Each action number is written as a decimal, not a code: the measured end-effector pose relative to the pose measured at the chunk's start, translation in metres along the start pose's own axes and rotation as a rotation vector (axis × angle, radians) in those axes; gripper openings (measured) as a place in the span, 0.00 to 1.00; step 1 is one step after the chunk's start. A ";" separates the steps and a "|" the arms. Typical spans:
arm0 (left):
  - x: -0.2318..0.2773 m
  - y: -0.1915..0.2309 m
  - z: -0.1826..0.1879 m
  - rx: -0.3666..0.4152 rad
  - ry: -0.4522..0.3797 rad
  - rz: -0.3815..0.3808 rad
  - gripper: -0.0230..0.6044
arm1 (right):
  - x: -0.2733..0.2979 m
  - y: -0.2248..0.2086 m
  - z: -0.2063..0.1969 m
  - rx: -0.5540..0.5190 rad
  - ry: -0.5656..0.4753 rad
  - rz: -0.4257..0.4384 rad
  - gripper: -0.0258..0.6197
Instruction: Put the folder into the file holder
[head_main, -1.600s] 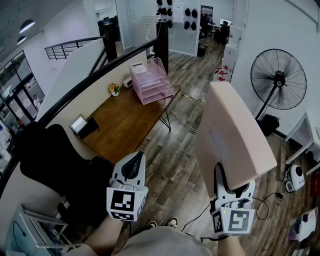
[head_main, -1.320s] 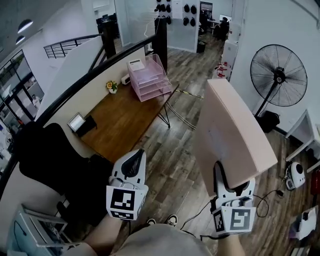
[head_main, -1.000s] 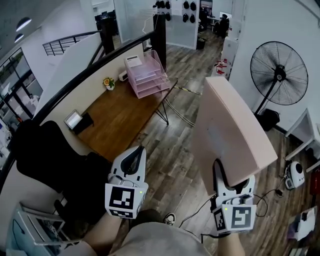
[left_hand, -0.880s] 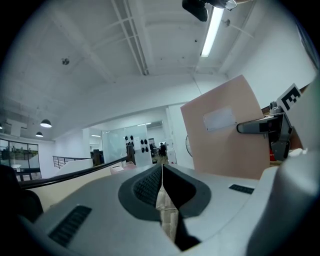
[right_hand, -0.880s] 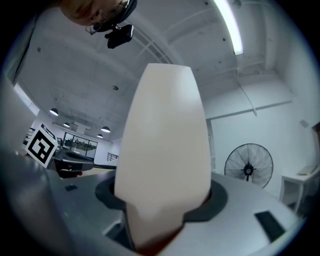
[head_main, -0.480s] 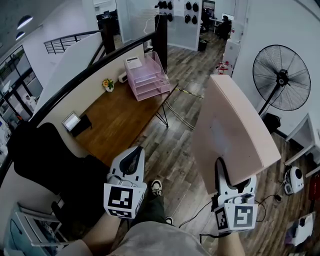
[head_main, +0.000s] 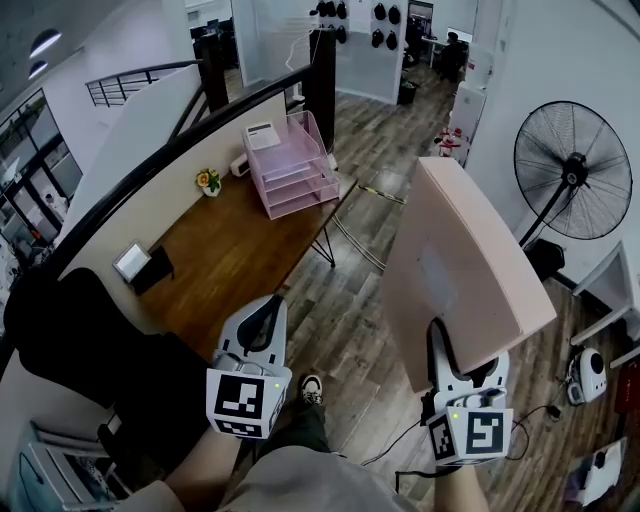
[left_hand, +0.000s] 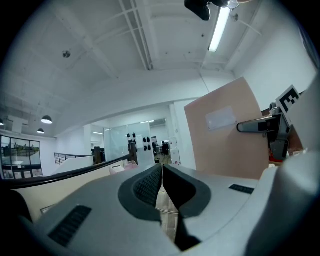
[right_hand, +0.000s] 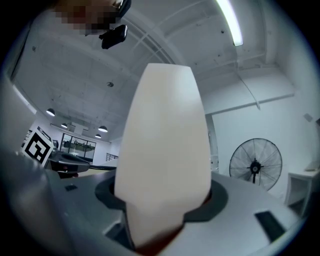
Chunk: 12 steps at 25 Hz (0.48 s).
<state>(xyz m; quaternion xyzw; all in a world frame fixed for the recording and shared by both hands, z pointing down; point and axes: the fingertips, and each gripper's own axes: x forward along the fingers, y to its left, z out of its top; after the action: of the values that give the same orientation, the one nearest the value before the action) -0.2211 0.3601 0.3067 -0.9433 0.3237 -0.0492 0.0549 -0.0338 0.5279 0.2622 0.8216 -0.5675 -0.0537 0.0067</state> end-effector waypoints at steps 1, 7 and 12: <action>0.011 0.005 0.000 0.001 0.001 -0.001 0.05 | 0.013 -0.001 -0.002 0.001 0.004 0.002 0.49; 0.087 0.045 0.001 -0.003 0.020 -0.011 0.05 | 0.101 -0.008 -0.007 0.003 0.029 -0.003 0.49; 0.156 0.090 -0.002 -0.001 0.026 -0.017 0.05 | 0.181 -0.007 -0.011 -0.006 0.035 -0.015 0.49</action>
<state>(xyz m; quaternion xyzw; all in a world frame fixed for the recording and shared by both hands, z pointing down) -0.1534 0.1928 0.3055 -0.9454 0.3162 -0.0619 0.0495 0.0375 0.3608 0.2577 0.8266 -0.5609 -0.0408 0.0186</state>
